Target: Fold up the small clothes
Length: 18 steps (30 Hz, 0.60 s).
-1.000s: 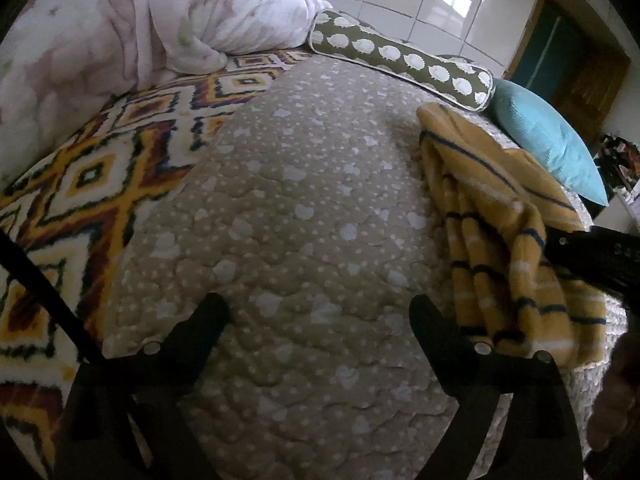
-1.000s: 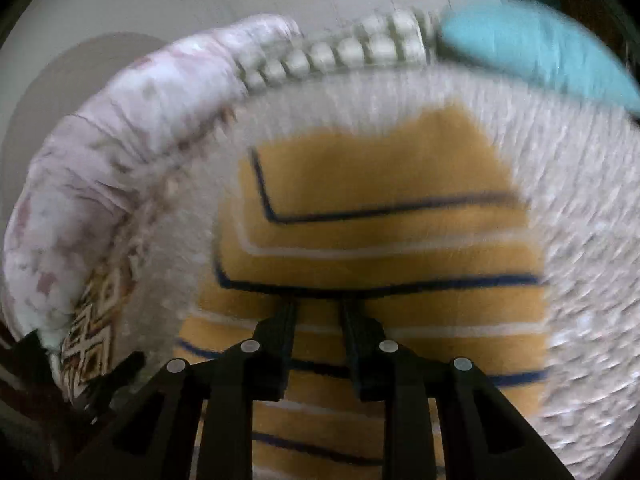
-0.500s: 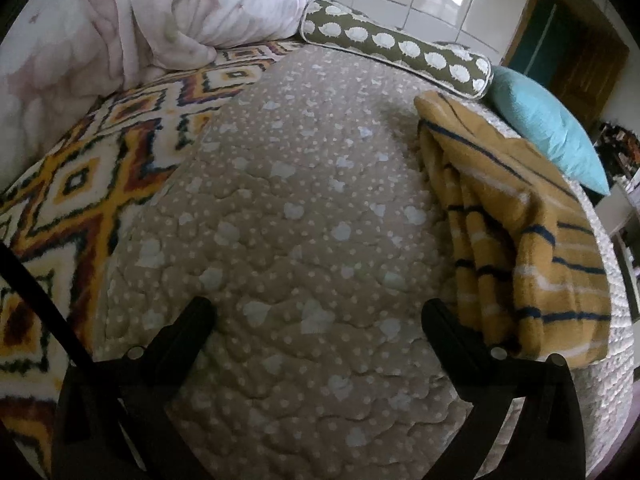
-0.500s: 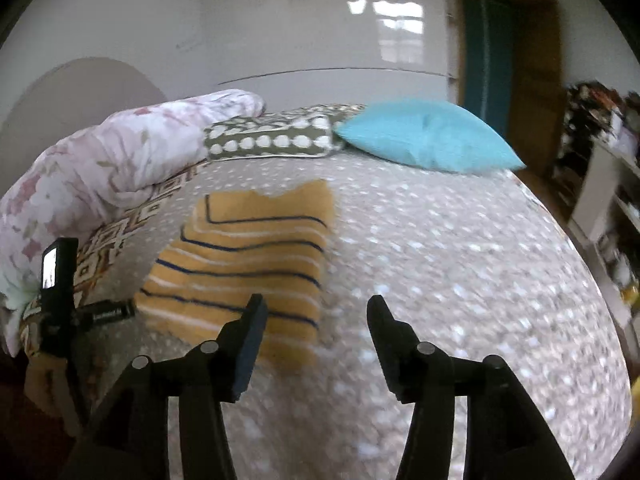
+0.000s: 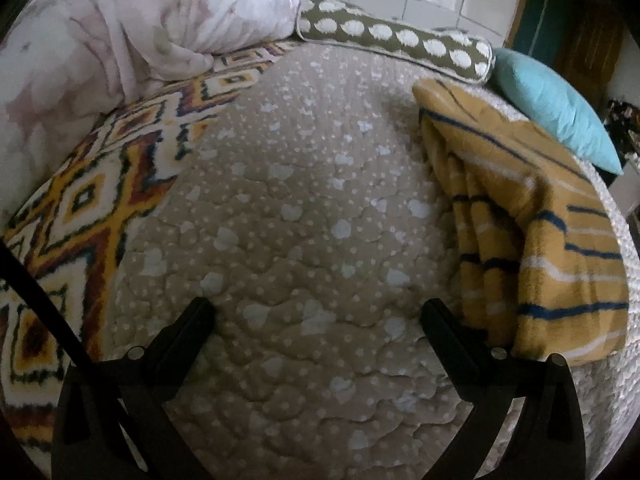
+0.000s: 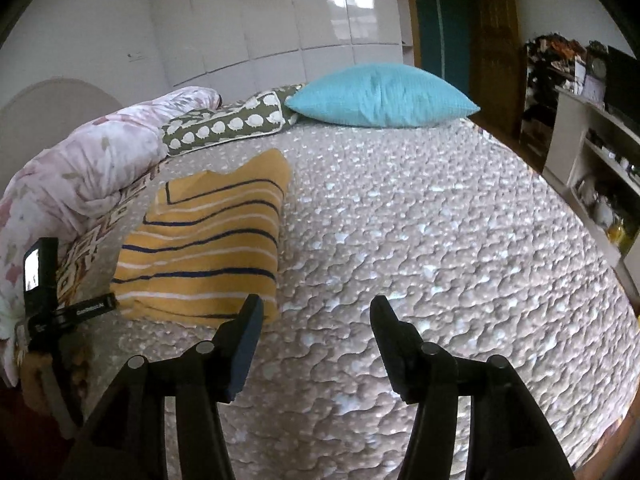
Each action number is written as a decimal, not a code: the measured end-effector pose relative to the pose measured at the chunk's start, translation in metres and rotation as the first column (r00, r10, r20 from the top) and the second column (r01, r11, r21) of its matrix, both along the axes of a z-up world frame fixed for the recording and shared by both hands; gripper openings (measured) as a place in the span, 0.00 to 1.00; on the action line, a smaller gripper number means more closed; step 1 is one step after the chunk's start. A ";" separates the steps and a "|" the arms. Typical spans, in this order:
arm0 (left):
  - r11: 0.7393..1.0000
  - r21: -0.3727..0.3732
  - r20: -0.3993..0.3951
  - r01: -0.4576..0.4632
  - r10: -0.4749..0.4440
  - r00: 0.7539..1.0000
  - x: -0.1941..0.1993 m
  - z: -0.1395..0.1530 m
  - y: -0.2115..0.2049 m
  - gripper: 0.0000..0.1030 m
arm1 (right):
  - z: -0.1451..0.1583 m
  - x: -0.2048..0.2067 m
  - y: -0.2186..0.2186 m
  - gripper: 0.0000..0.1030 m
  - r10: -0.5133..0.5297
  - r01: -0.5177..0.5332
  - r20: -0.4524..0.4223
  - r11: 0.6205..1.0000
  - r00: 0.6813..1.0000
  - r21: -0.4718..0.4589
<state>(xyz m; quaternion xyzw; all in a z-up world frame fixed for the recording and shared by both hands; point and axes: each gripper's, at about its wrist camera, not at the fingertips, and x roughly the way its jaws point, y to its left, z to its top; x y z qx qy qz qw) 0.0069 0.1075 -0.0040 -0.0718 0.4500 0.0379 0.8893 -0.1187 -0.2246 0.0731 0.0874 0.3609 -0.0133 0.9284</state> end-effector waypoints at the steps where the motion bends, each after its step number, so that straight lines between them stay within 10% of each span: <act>1: 1.000 0.003 0.013 -0.015 0.015 1.000 -0.003 0.002 0.001 1.00 | -0.002 0.000 -0.001 0.58 0.000 0.000 -0.003 1.000 1.000 0.004; 18: 0.986 -0.063 0.117 -0.153 0.160 0.980 -0.024 0.018 0.016 1.00 | -0.026 -0.001 -0.008 0.61 -0.021 0.021 -0.028 1.000 0.999 0.008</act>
